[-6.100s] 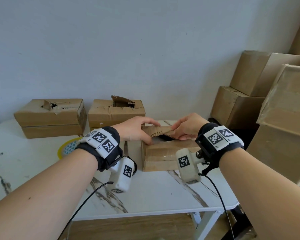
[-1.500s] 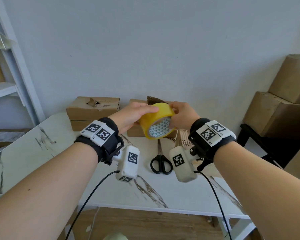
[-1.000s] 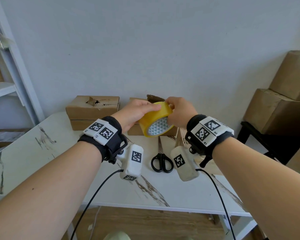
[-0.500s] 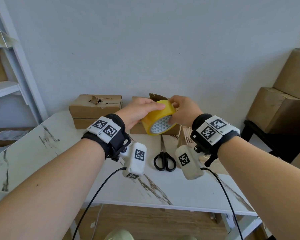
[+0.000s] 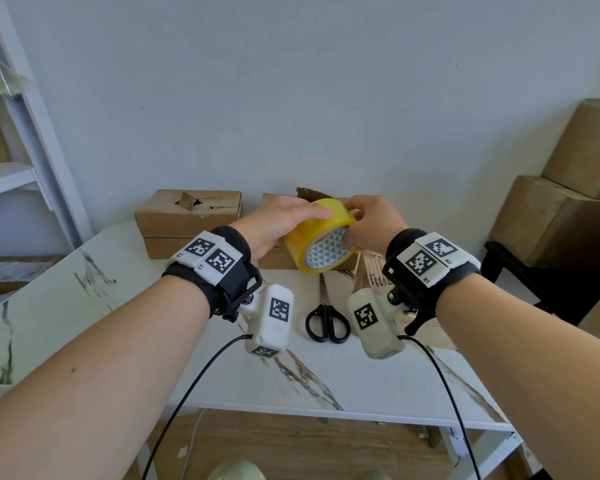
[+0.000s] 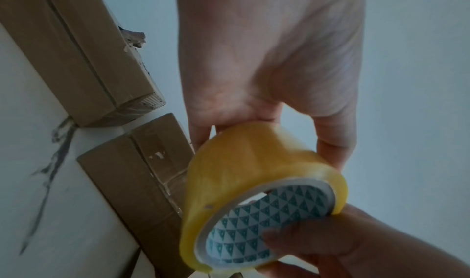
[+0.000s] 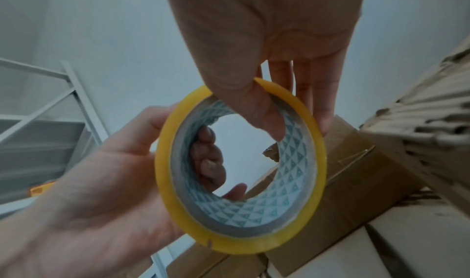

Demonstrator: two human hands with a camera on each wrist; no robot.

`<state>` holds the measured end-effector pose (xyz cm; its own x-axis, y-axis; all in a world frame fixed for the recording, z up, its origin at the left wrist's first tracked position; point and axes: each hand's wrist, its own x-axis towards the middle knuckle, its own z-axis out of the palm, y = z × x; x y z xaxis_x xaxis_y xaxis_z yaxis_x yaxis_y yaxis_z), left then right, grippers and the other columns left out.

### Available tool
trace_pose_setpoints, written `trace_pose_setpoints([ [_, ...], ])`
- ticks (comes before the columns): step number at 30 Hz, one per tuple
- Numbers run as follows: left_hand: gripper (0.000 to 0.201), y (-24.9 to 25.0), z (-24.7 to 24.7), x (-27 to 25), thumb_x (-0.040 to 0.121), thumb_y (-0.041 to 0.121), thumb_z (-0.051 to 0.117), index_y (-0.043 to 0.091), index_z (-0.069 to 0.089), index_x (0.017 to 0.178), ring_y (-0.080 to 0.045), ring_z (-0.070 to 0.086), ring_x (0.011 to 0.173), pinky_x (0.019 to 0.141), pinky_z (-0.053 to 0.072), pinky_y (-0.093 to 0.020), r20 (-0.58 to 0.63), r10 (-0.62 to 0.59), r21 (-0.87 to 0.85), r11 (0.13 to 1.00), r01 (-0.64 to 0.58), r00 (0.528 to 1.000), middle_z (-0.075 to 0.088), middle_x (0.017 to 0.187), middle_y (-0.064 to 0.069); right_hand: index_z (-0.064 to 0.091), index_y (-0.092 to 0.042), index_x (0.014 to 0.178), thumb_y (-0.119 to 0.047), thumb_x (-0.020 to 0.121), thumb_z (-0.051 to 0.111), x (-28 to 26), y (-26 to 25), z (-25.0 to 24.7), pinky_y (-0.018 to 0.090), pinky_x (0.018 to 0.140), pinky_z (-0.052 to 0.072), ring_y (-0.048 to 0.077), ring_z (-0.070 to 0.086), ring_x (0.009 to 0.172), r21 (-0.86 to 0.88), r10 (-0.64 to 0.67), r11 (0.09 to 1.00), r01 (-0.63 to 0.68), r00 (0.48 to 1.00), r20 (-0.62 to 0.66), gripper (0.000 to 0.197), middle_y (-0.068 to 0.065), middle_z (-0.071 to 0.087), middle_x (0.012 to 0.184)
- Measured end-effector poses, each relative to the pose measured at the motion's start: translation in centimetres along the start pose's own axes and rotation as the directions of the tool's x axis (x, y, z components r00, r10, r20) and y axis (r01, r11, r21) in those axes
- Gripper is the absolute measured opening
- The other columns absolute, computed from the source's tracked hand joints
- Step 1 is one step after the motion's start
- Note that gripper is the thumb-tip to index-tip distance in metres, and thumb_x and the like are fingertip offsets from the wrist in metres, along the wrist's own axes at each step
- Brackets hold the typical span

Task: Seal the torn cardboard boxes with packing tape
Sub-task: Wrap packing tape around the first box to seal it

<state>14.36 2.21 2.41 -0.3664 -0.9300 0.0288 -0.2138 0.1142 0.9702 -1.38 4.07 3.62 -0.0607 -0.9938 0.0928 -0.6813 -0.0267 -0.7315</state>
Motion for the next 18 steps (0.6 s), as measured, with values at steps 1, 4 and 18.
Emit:
trace_pose_setpoints([
  [1,0.039,0.1,0.1,0.0,0.085,0.031,0.066,0.006,0.064,0.114,-0.027,0.064,0.102,0.09,0.05,-0.037,0.016,-0.003,0.008,1.0,0.003,1.0,0.069,0.108,-0.011,0.06,-0.014,0.115,0.007,0.076,0.064,0.0,-0.1,0.0,0.042,0.078,0.058,0.029,0.063,0.097,-0.032,-0.014,0.999,0.014,1.0,0.002,0.045,0.009,0.062,0.109],
  [4,0.041,0.2,0.2,-0.1,0.081,0.03,0.07,0.007,0.064,0.114,-0.025,0.066,0.1,0.089,0.051,-0.036,0.058,0.001,0.015,1.0,-0.002,0.998,0.07,0.107,-0.011,0.061,-0.015,0.114,0.008,0.077,0.063,0.2,0.0,-0.1,0.041,0.077,0.058,0.027,0.062,0.093,-0.037,-0.013,0.999,0.013,1.0,-0.003,0.044,0.006,0.062,0.104],
  [18,0.011,-0.3,-0.9,-0.5,0.086,0.012,0.063,0.012,0.066,0.097,-0.016,0.065,0.09,0.084,0.053,-0.026,0.076,-0.014,-0.002,1.0,0.014,0.997,0.07,0.095,-0.003,0.067,-0.022,0.103,0.004,0.078,0.061,1.3,1.0,-0.7,0.034,0.085,0.054,0.022,0.063,0.093,0.137,0.023,0.991,-0.001,0.987,-0.158,0.036,0.005,0.067,0.105],
])
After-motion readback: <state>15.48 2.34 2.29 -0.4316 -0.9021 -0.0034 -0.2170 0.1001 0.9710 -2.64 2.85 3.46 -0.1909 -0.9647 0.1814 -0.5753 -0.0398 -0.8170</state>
